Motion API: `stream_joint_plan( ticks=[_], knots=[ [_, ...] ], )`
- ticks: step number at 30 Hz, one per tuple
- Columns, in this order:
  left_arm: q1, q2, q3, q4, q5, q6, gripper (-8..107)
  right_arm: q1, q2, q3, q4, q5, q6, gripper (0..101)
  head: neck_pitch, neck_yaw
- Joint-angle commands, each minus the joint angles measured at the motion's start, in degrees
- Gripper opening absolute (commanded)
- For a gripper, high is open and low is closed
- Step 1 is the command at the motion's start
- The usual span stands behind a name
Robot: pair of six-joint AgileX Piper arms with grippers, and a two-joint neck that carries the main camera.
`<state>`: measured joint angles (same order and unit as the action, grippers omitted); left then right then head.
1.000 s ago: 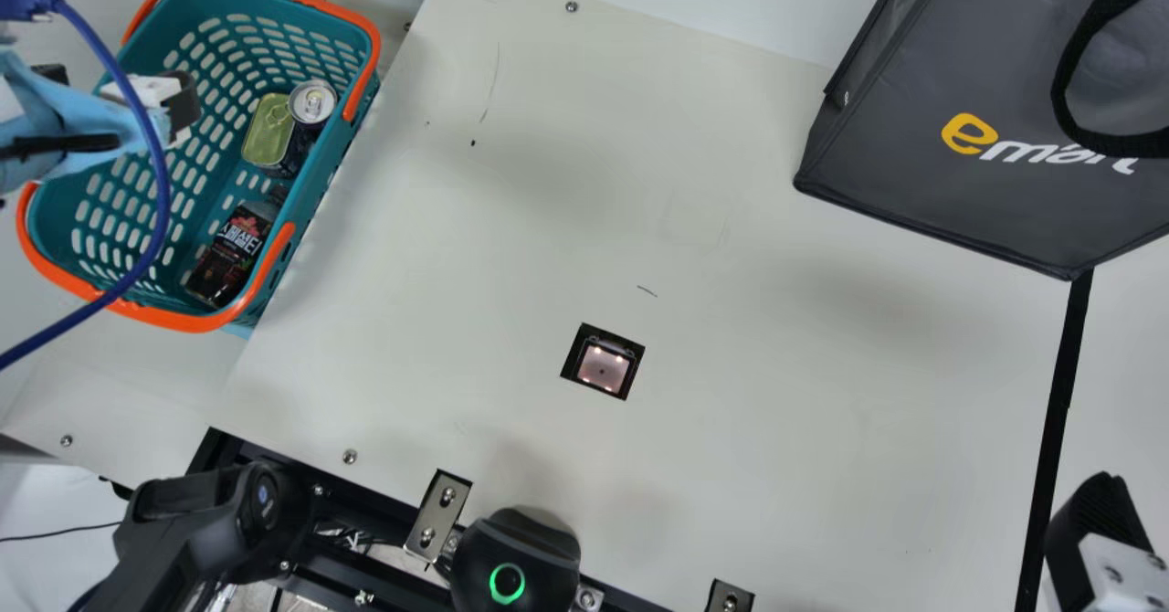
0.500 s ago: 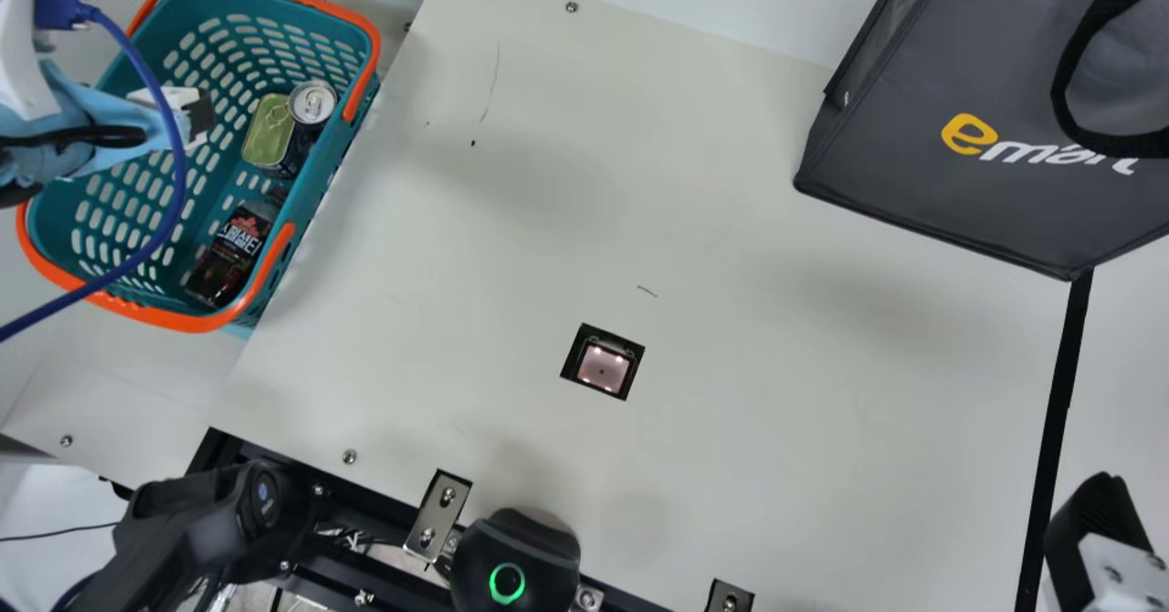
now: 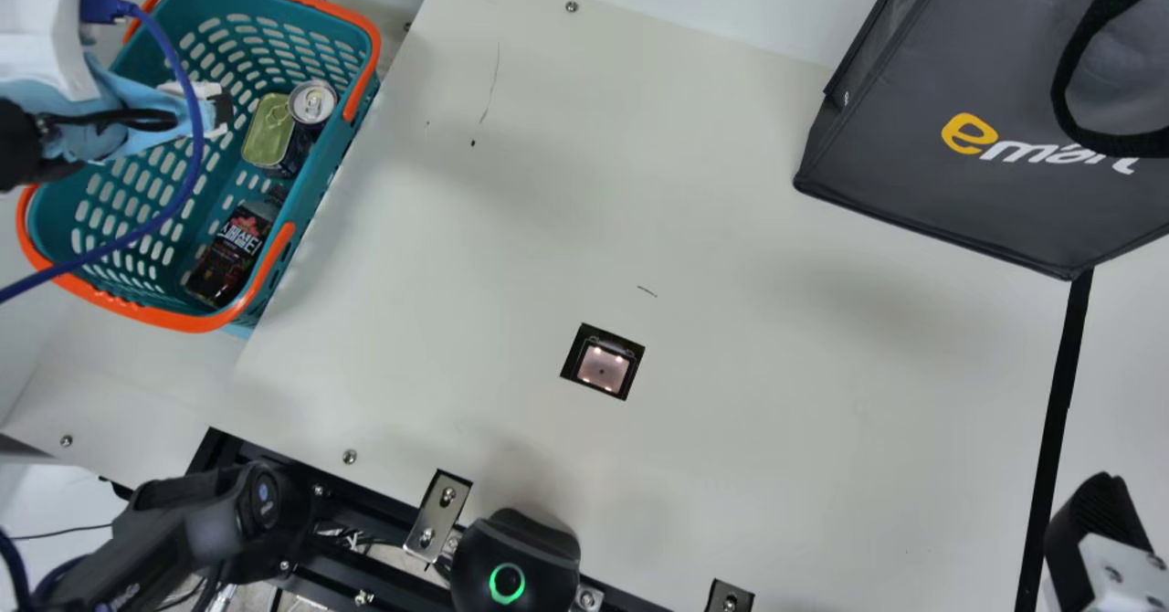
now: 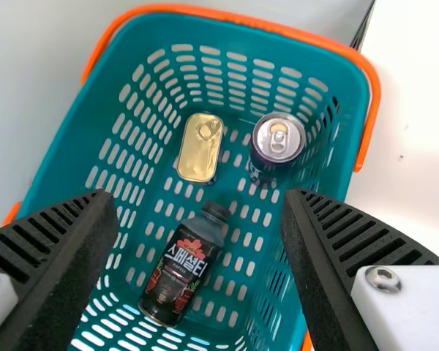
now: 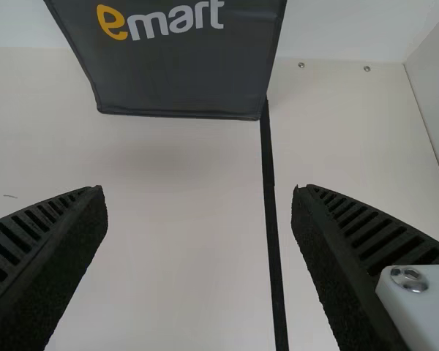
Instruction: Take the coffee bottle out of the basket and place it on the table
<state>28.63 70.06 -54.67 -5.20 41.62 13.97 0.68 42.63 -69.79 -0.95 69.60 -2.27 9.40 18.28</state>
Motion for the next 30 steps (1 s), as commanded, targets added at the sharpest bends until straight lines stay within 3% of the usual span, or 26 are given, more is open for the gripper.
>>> stream_joint_plan(
  ticks=[1,30],
  knots=[
    [-0.2,0.8,0.3,0.2,-0.8,-0.2,90,0.0,0.0,0.0,0.0,0.0,0.0,91,-1.5,0.1],
    [2.1,12.9,2.3,-4.5,-8.7,7.1,90,0.0,0.0,0.0,0.0,0.0,0.0,91,-1.5,0.1]
  ],
)
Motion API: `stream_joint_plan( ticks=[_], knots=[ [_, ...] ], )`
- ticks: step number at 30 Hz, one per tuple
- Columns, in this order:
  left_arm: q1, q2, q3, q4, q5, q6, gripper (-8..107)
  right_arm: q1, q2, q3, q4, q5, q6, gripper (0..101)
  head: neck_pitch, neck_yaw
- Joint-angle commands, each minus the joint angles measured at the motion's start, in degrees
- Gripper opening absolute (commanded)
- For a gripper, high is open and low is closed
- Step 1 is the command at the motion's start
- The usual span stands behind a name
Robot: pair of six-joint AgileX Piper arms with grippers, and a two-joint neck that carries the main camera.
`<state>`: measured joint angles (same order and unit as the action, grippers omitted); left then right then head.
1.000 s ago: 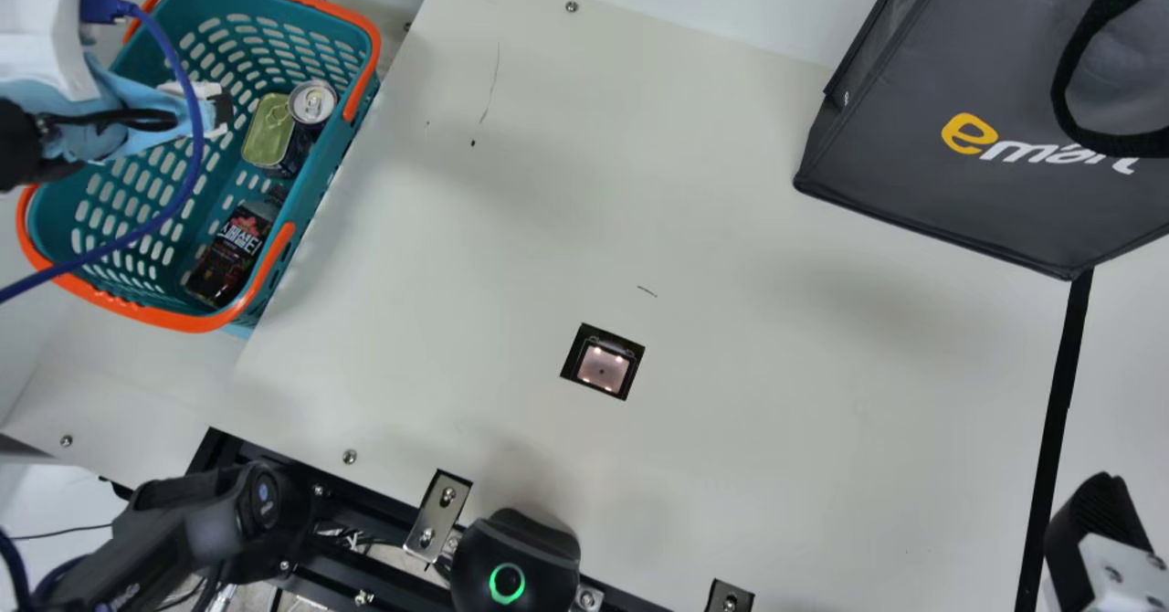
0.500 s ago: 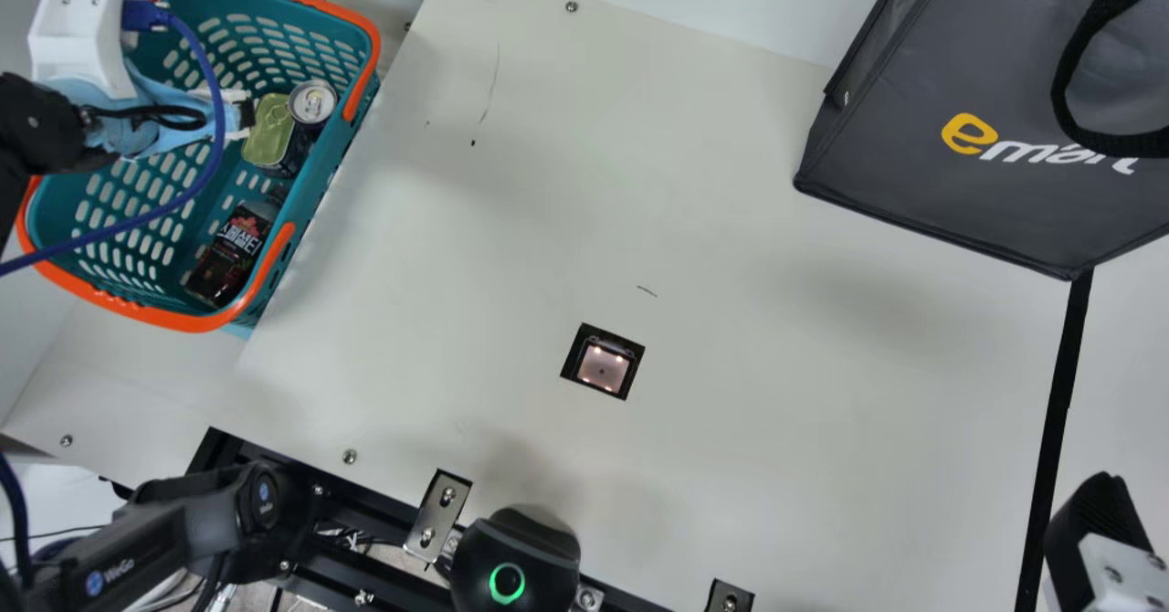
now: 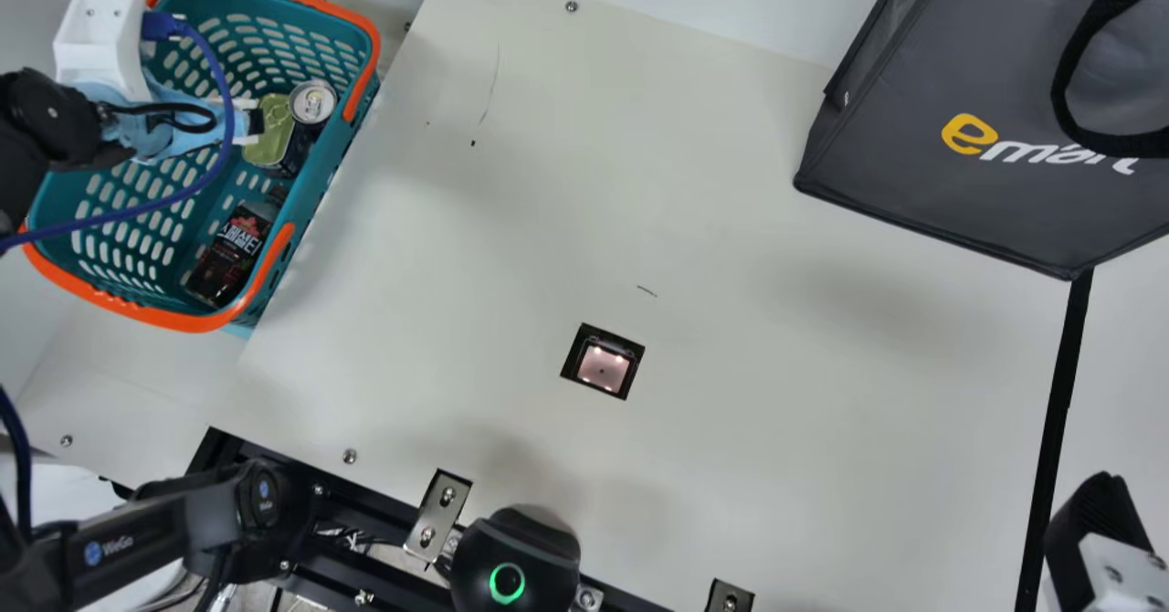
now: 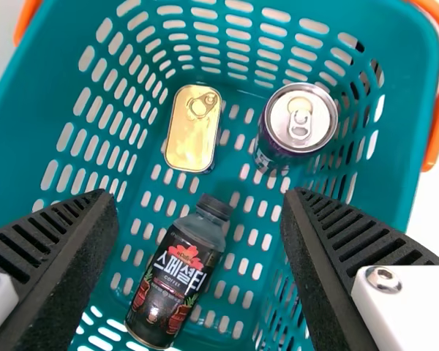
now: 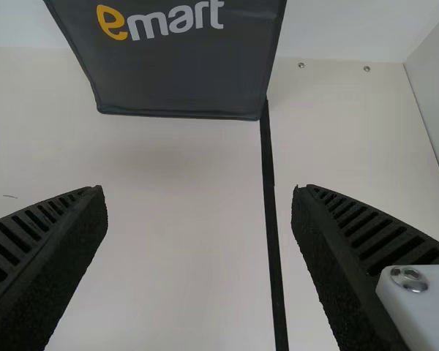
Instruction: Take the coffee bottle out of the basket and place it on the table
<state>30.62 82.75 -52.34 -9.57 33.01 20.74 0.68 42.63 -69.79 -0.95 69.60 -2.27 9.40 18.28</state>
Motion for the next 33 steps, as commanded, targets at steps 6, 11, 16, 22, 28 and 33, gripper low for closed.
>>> stream_joint_plan(
  ticks=[6,11,16,22,28,33],
  knots=[
    [0.9,2.2,0.6,-1.5,-1.6,3.3,90,0.0,0.0,0.0,0.0,0.0,0.0,91,-1.5,0.1],
    [1.6,3.7,1.4,-3.1,-3.0,6.5,90,0.0,0.0,0.0,0.0,0.0,0.0,91,-1.5,0.1],
    [2.2,5.1,2.5,-4.8,-4.8,9.9,90,0.0,0.0,0.0,0.0,0.0,0.0,91,-1.5,0.1],
    [3.1,6.9,3.6,-6.5,-6.6,13.6,90,0.0,0.0,0.0,0.0,0.0,0.0,91,-1.5,0.1],
    [3.5,9.0,4.1,-7.6,-8.0,16.0,90,0.0,0.0,0.0,0.0,0.0,0.0,91,-1.5,0.1],
    [3.3,10.4,4.3,-8.3,-9.1,17.7,90,0.0,0.0,0.0,0.0,0.0,0.0,91,-1.5,0.1]
  ],
)
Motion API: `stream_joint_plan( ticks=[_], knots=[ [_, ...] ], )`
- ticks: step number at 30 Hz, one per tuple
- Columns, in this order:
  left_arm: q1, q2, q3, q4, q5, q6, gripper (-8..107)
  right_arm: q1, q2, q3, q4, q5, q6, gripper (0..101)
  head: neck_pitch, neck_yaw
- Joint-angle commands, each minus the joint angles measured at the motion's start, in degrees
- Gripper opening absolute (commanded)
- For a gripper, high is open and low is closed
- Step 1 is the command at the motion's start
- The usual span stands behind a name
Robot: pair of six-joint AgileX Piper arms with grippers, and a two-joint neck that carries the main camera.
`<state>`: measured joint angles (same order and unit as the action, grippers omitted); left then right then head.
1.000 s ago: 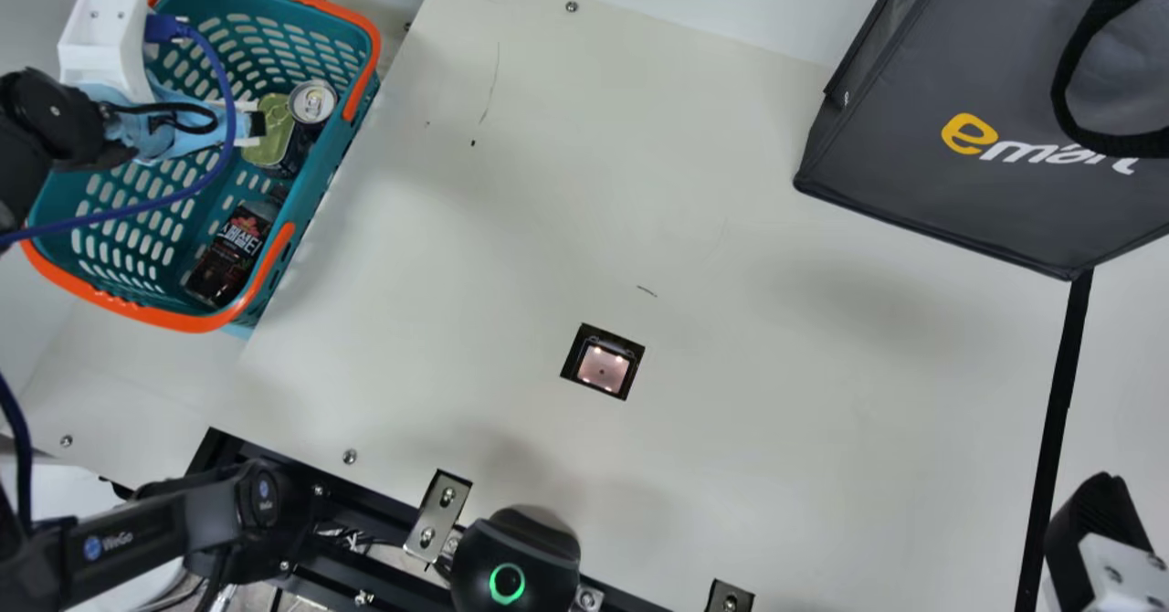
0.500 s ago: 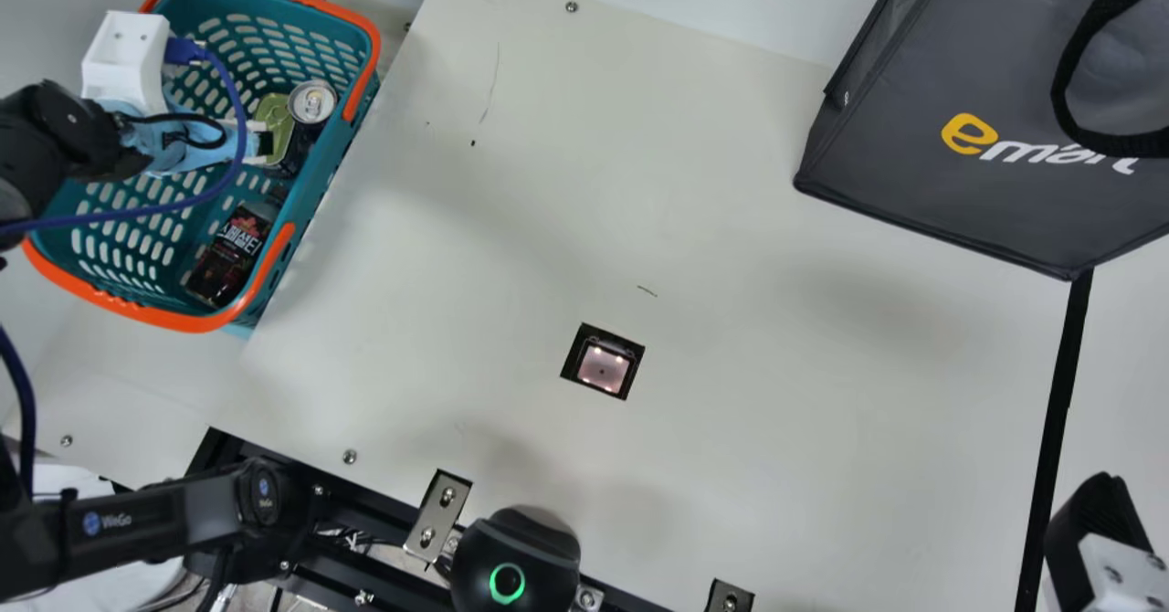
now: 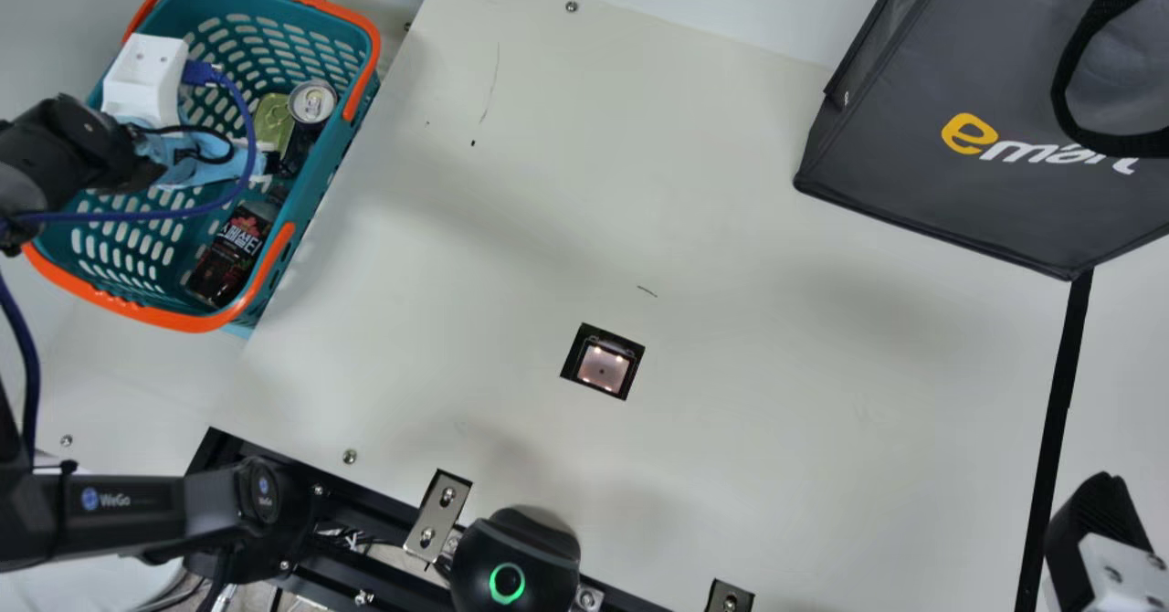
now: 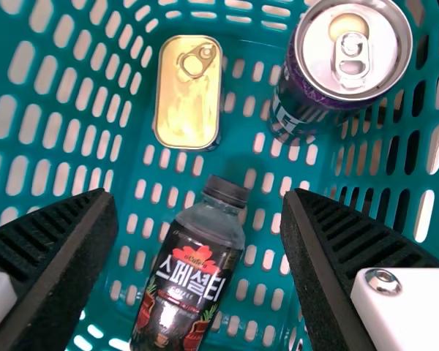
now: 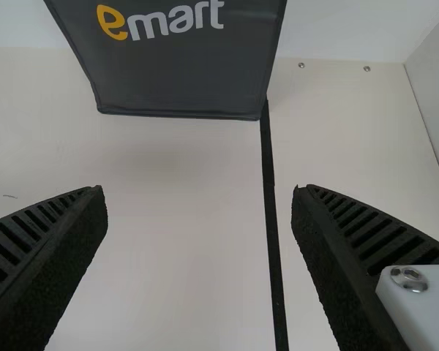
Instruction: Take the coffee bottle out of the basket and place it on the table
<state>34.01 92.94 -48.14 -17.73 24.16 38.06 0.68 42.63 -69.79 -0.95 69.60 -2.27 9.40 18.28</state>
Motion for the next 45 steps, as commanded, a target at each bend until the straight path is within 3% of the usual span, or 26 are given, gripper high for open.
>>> stream_joint_plan(
  ticks=[1,18,37,38,45],
  knots=[
    [-0.1,0.4,0.1,-0.3,-0.5,0.7,90,0.0,0.0,0.0,0.0,0.0,0.0,91,-1.5,0.1],
    [-0.2,4.8,2.2,-4.3,-4.9,7.1,90,0.0,0.0,0.0,0.0,-0.1,0.0,91,-1.5,0.1],
    [1.0,9.1,2.1,-11.8,-7.3,16.5,90,0.0,0.0,0.0,0.0,0.0,0.0,91,-1.5,0.1],
    [0.2,12.3,0.5,-13.4,-8.8,17.5,90,0.0,0.0,0.0,0.0,0.0,0.0,91,-1.5,0.1],
    [0.2,14.8,0.1,-17.4,-10.0,22.3,90,0.0,0.0,0.0,0.0,0.0,0.0,91,-1.5,0.1]
  ],
)
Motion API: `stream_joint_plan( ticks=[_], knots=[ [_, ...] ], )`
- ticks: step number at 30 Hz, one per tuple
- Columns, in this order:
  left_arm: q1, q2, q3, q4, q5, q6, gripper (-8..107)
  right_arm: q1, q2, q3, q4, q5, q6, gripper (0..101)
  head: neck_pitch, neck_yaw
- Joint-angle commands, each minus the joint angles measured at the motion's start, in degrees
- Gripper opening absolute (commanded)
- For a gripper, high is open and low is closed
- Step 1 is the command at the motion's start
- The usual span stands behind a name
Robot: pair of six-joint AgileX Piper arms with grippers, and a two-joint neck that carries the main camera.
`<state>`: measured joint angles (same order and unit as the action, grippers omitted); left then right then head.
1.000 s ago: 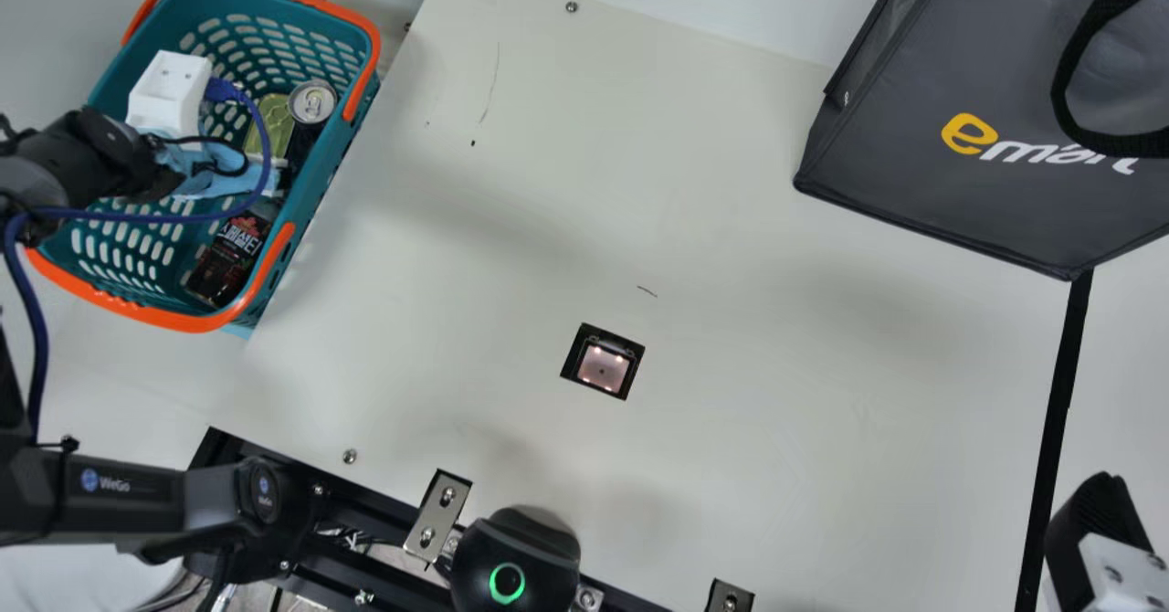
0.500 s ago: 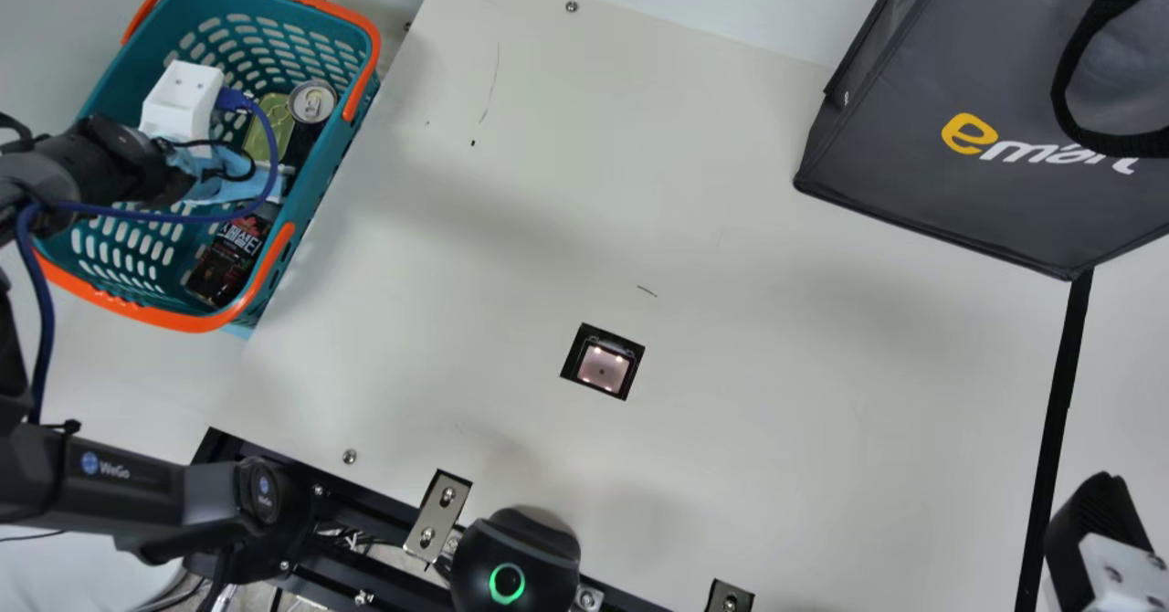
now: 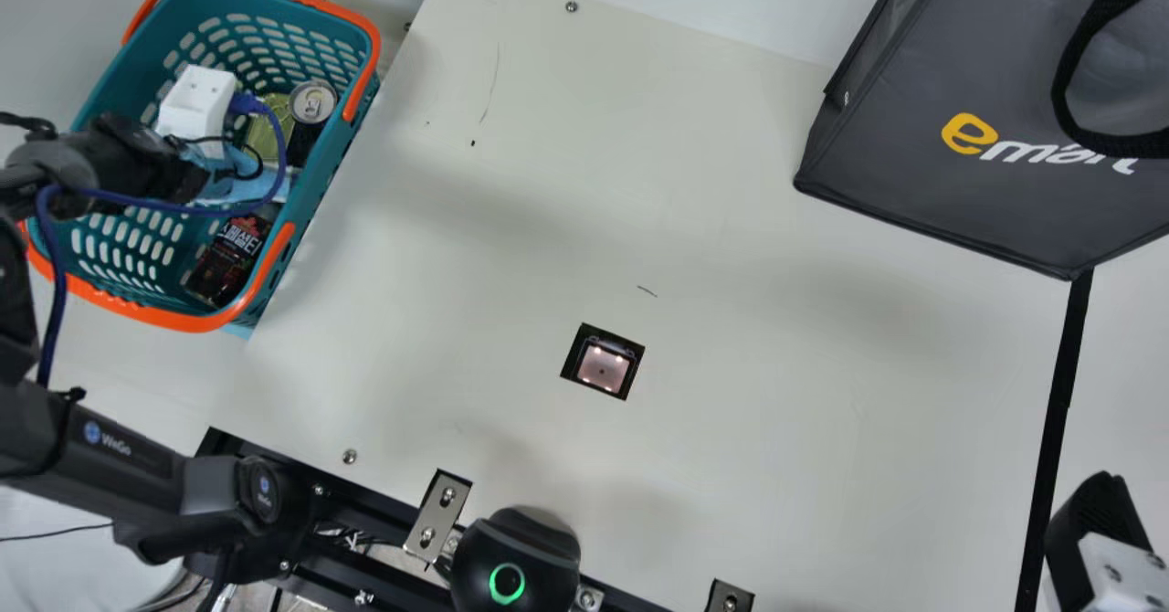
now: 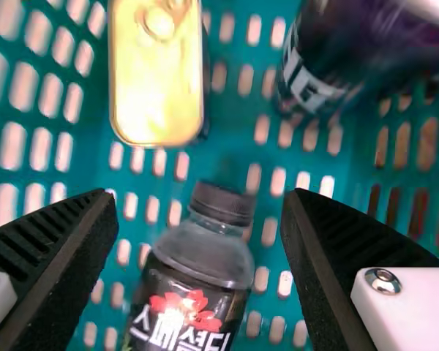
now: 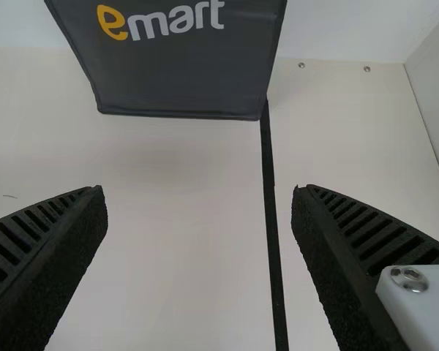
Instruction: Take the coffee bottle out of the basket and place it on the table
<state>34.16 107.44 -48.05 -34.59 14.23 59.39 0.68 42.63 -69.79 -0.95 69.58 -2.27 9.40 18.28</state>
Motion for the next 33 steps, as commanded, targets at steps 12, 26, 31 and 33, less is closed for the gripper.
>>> stream_joint_plan(
  ticks=[12,26,31,33],
  knots=[
    [0.5,2.4,0.1,-5.9,-1.3,7.3,90,0.0,0.0,0.0,0.0,0.0,0.0,91,-1.5,0.1],
    [1.0,3.0,1.1,-8.2,-1.7,10.2,90,0.0,0.0,0.0,0.0,0.0,0.0,91,-1.5,0.1],
    [1.0,3.6,0.9,-8.7,-2.0,11.0,90,0.0,0.0,0.0,0.0,0.0,0.0,91,-1.5,0.1],
    [1.0,3.9,0.9,-9.0,-2.1,11.3,90,0.0,0.0,0.0,0.0,0.0,0.0,91,-1.5,0.1]
  ],
)
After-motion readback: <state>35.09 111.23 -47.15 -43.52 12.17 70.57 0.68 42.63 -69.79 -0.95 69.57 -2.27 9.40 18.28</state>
